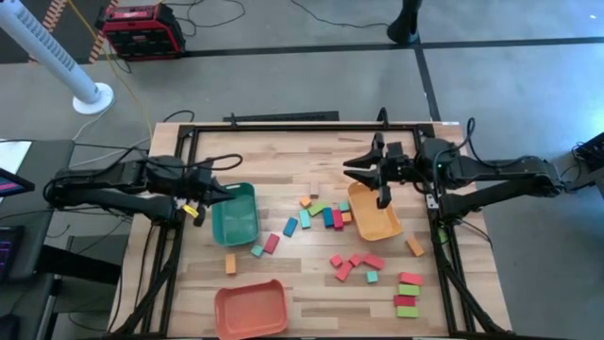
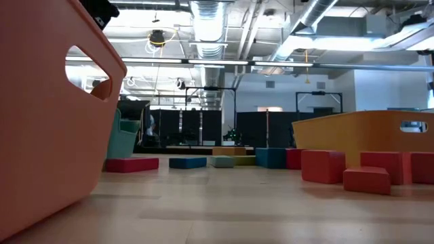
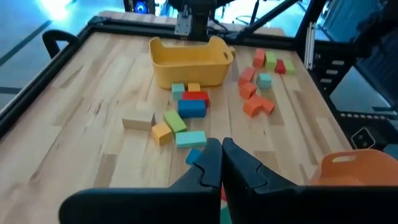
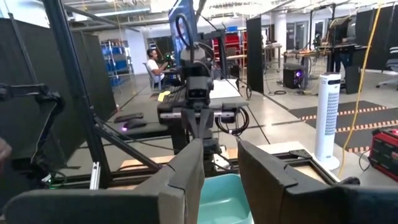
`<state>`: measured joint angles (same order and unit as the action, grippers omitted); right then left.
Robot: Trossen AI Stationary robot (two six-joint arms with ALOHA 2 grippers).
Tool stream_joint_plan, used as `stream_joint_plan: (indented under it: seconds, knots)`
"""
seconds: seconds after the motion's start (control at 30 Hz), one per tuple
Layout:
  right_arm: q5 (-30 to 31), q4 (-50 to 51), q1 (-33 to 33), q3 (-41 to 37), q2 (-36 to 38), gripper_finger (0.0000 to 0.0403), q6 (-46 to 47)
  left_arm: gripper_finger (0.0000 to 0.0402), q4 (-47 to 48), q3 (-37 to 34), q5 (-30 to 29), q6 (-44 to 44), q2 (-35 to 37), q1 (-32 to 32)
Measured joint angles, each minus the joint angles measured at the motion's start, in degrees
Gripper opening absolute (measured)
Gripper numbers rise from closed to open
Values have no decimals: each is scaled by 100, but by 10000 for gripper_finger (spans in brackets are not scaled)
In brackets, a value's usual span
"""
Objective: Sort blocks by size
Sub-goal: Put the thin blue rectangular block into the green bin
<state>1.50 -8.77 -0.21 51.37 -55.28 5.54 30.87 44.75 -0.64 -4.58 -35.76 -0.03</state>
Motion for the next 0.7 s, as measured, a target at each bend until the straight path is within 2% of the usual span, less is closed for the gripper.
stream_joint_plan:
  seconds: [0.3,0.53,0.7]
  knots:
    - [0,70,0,0,23,133,0,0,380,0,2,97,-99,2]
    - [0,527,0,0,25,133,2,0,392,0,-3,104,-102,2]
    - [0,1075,0,0,25,133,6,0,519,0,-596,331,-272,2]
